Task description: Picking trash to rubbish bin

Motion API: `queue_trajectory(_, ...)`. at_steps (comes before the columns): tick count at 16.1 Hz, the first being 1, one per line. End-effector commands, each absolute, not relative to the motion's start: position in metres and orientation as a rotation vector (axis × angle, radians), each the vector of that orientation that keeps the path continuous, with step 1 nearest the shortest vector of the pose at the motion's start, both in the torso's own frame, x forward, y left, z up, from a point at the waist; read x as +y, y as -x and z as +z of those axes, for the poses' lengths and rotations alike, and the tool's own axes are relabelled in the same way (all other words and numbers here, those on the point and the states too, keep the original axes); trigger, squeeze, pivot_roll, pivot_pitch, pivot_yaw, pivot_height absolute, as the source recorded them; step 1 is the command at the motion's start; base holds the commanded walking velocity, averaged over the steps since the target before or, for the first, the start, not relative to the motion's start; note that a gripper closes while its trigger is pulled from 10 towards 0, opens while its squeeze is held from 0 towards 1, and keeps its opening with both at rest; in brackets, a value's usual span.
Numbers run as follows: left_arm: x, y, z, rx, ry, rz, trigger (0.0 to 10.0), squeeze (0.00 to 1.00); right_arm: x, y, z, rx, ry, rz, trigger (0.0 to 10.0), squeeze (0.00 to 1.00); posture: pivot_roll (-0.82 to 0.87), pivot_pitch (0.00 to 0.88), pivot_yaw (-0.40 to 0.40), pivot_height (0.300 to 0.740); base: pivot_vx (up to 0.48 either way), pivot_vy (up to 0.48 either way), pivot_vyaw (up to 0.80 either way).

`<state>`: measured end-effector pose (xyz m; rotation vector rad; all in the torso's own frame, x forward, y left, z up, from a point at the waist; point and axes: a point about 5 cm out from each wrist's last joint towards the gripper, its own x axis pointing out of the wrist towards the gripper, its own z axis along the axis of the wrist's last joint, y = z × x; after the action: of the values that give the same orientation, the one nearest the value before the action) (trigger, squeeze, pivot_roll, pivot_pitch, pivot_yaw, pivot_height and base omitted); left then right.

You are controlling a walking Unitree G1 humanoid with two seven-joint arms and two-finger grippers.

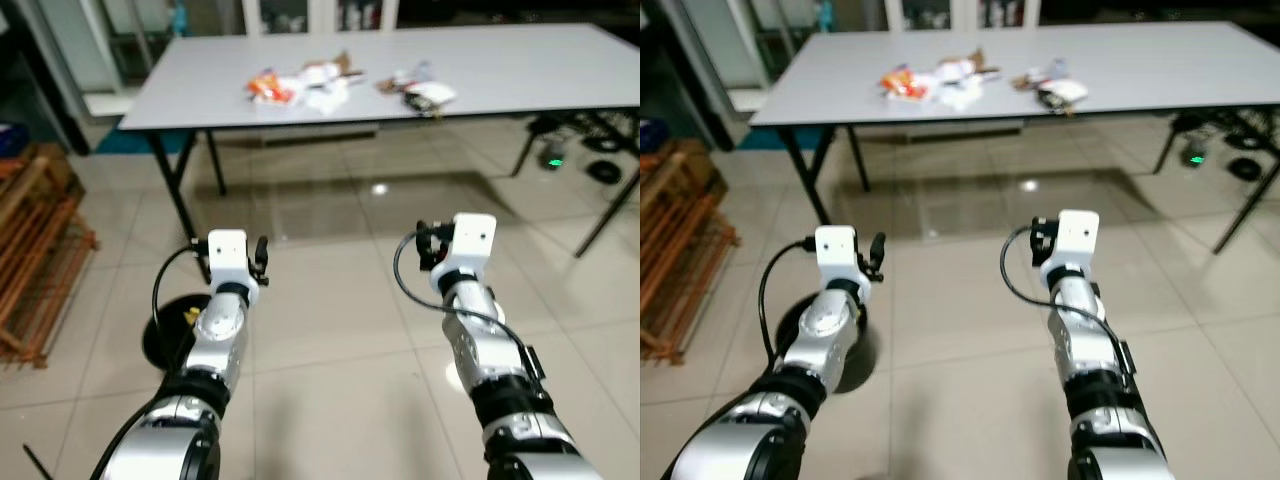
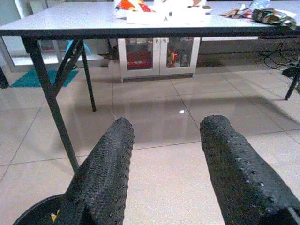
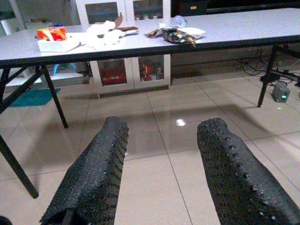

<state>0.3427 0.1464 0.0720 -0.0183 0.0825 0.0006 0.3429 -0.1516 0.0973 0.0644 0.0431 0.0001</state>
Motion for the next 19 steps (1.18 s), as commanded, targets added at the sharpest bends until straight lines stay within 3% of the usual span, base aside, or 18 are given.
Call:
queue_trajectory(1, 0.153, -0.345, 0.0744, 0.087, 0.011, 0.011, 10.0, 0.0, -0.1433, -0.3453, 0.1029, 0.028, -0.082, 0.022, 10.0, 0.0, -0.01, 0.0, 0.036, 0.74, 0.0, 0.0, 0.0)
queue_trajectory(12, 0.1543, -0.3462, 0.0766, 0.082, -0.01, 0.016, 10.0, 0.0, -0.1424, -0.3445, 0.1002, 0.044, -0.097, 0.025, 10.0, 0.0, -0.01, 0.0, 0.036, 0.74, 0.301, 0.0, 0.0)
queue_trajectory(16, 0.1543, -0.3463, 0.0775, 0.077, -0.011, 0.019, 10.0, 0.0, -0.1423, -0.3448, 0.1003, 0.048, -0.095, 0.028, 10.0, 0.0, 0.0, 0.0, 0.031, 0.74, 0.336, 0.0, -0.74)
queue_trajectory(19, 0.155, -0.3462, 0.0778, 0.074, -0.016, 0.021, 10.0, 0.0, -0.1416, -0.3447, 0.0993, 0.055, -0.086, 0.031, 10.0, 0.0, 0.0, 0.001, 0.028, 0.74, 0.341, 0.0, 0.0)
